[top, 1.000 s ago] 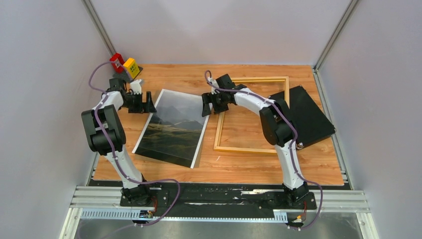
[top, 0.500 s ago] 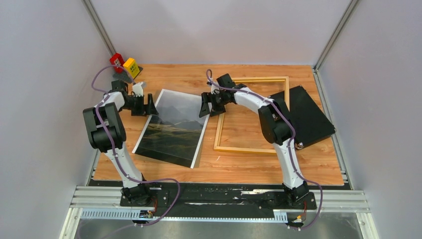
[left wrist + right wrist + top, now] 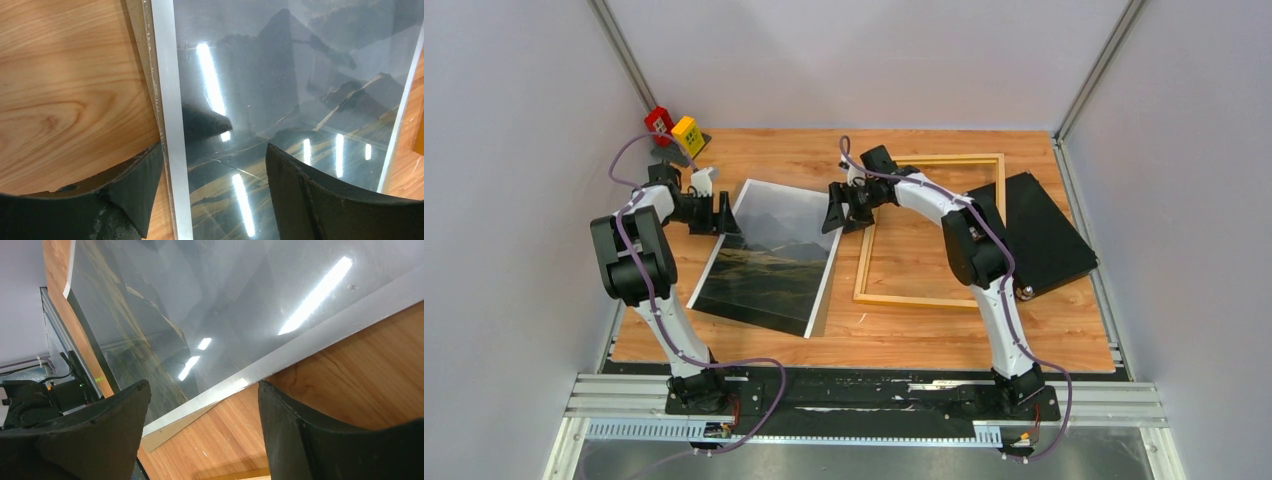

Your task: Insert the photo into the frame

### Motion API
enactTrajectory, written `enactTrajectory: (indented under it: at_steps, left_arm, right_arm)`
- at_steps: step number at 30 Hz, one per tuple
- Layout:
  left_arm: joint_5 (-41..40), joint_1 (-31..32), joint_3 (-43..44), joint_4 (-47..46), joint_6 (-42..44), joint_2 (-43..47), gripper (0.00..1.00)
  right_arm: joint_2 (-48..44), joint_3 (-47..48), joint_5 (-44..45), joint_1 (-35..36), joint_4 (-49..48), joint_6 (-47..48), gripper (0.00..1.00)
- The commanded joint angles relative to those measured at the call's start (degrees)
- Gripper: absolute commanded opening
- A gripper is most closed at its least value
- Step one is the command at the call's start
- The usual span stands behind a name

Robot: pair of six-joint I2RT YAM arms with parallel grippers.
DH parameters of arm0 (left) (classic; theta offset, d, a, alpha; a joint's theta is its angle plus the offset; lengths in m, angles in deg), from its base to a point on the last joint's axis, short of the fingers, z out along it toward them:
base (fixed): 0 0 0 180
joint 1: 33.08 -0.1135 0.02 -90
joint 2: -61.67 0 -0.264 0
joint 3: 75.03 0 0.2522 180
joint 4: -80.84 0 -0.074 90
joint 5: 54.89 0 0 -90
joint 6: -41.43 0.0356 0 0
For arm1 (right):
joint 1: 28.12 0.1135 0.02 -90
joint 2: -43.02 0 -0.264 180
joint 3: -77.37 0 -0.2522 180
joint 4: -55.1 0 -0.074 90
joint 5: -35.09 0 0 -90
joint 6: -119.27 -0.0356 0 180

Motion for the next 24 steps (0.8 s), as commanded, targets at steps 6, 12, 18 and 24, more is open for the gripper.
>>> enactTrajectory:
  at_steps: [6, 12, 18, 24]
  left_arm:
    - [3.2, 0.2, -0.1, 2.7, 1.4, 1.4, 0.69]
    - [2.9, 0.1, 0.4, 3.9, 2.0, 2.7, 0.66]
    - [2.9, 0.1, 1.2, 5.5, 2.7, 4.5, 0.71]
    - [4.3, 0.1, 2.0, 6.9, 3.4, 5.7, 0.75]
  right_arm:
    - [0.5, 2.6, -3.5, -0.1, -2.1, -0.4, 0.76]
    - [0.7, 1.9, -3.0, -0.4, -2.2, 0.0, 0.75]
    - [0.9, 1.6, -2.7, -0.4, -2.3, 0.2, 0.75]
    - [1.1, 1.4, -2.5, -0.4, -2.3, 0.3, 0.75]
